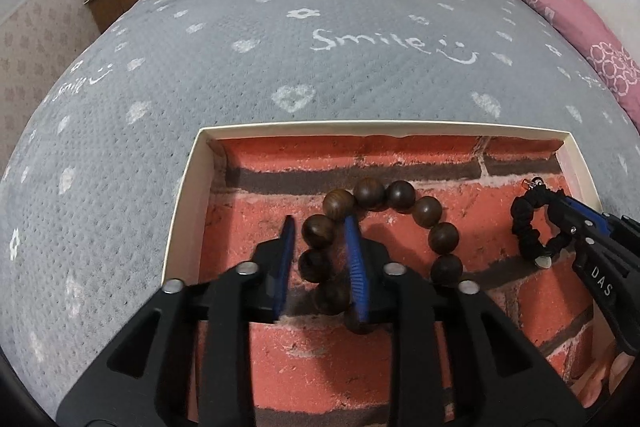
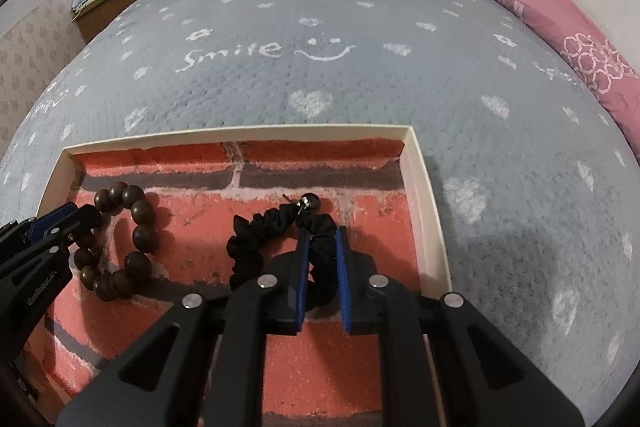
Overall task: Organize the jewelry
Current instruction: 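Carry both bracelets over the red-lined wooden tray and lower them inside, then open both tools to release the bracelets in the tray, then withdraw both tools back toward the remaining jewelry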
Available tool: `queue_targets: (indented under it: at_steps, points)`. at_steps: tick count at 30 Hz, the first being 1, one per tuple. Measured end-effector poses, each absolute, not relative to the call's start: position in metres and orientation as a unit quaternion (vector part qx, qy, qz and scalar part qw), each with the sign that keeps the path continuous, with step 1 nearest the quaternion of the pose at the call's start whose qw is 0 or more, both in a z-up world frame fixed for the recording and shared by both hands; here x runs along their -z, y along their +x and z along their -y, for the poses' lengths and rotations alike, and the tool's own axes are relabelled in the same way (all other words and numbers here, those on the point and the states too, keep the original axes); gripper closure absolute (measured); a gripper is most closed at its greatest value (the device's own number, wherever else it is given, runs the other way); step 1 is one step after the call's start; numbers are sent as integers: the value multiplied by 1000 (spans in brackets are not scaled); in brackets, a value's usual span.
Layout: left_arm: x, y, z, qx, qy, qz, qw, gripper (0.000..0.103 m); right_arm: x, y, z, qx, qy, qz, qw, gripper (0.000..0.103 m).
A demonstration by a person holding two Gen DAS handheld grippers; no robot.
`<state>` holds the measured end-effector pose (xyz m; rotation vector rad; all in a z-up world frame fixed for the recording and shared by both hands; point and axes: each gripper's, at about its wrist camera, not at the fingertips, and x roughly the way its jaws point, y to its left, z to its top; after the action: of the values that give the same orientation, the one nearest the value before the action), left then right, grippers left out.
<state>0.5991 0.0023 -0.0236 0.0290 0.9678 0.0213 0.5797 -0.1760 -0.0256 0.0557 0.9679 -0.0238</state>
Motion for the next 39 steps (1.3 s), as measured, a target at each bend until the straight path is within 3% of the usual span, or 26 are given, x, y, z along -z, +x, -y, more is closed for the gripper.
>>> queue_targets:
  at_steps: [2, 4, 8, 12, 14, 18, 19, 29, 39]
  points:
    - [19, 595, -4, -10, 13, -459, 889, 63, 23, 578, 178, 12, 32, -463, 886, 77]
    - [13, 587, -5, -12, 22, -450, 893, 51, 17, 572, 180, 7, 37, -450, 892, 44]
    - [-3, 563, -12, -7, 30, -433, 901, 43, 5, 555, 181, -6, 31, -432, 901, 43]
    - [-26, 526, -32, -1, -4, -406, 914, 16, -9, 527, 190, -7, 40, -407, 913, 28]
    - [-38, 506, -39, 1, -9, -390, 921, 11, -17, 509, 194, -1, 31, -393, 919, 21]
    - [-59, 464, -48, 6, -14, -368, 930, 6, -30, 480, 199, 2, 15, -382, 924, 19]
    - [-62, 456, -50, 7, -15, -364, 931, 5, -34, 469, 200, 3, 12, -379, 925, 15]
    - [-94, 347, -55, 10, 12, -335, 942, 5, -69, 368, 208, -1, 3, -349, 937, 4]
    - [-102, 250, -51, 39, 10, -319, 947, 5, -83, 280, 214, 28, -17, -336, 941, 4]
